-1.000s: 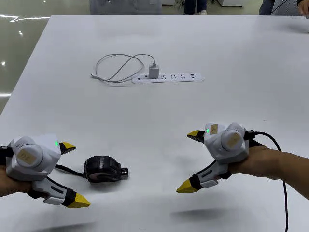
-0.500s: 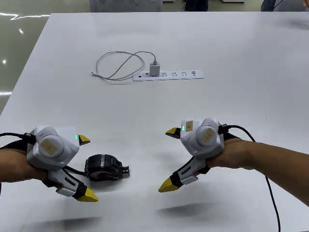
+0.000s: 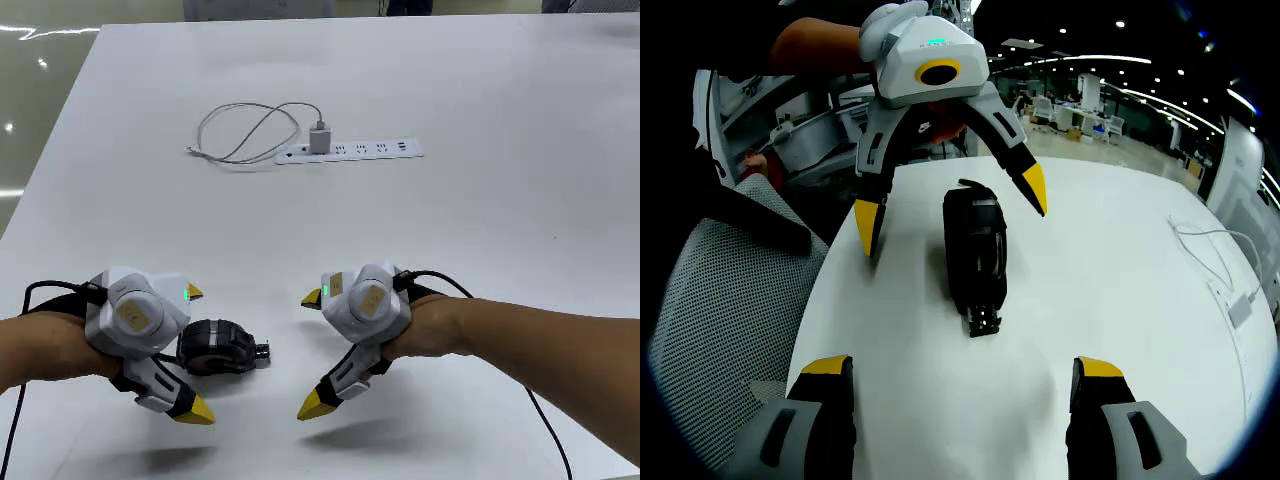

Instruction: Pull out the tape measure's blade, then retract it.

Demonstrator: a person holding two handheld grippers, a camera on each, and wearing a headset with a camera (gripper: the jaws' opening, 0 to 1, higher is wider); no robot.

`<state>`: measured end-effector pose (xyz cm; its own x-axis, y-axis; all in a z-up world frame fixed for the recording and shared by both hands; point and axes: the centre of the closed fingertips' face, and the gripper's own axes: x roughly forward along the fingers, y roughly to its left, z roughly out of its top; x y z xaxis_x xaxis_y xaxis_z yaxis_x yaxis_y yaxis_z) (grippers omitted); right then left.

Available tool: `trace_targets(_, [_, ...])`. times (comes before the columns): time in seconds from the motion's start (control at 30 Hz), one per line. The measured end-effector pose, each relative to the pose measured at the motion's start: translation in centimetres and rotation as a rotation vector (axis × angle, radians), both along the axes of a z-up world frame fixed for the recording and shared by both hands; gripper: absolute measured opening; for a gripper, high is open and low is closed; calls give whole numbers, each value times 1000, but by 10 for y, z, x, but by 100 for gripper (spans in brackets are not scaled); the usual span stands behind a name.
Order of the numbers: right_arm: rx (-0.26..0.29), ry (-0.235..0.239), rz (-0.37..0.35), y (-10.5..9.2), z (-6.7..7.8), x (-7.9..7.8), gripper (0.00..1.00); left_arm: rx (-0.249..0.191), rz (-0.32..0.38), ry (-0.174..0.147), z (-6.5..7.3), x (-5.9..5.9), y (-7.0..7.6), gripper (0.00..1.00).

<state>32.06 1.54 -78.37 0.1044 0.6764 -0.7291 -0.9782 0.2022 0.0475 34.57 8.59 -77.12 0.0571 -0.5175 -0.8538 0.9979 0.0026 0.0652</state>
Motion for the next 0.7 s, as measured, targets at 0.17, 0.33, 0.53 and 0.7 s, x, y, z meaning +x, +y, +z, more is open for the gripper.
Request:
trace_targets(0.17, [-12, -13, 18, 8, -4, 6, 74, 2, -11, -6, -1, 0, -2, 98])
trace_targets(0.33, [-26, -38, 48, 15, -6, 12, 61, 1, 5, -20, -1, 6, -2, 95])
trace_targets(0.53, [-33, -42, 71, 24, -11, 18, 44, 1, 27, -28, -2, 12, -1, 89])
trace_targets(0.7, [-52, -42, 90, 30, -17, 20, 32, -16, 42, -4, 1, 9, -3, 79])
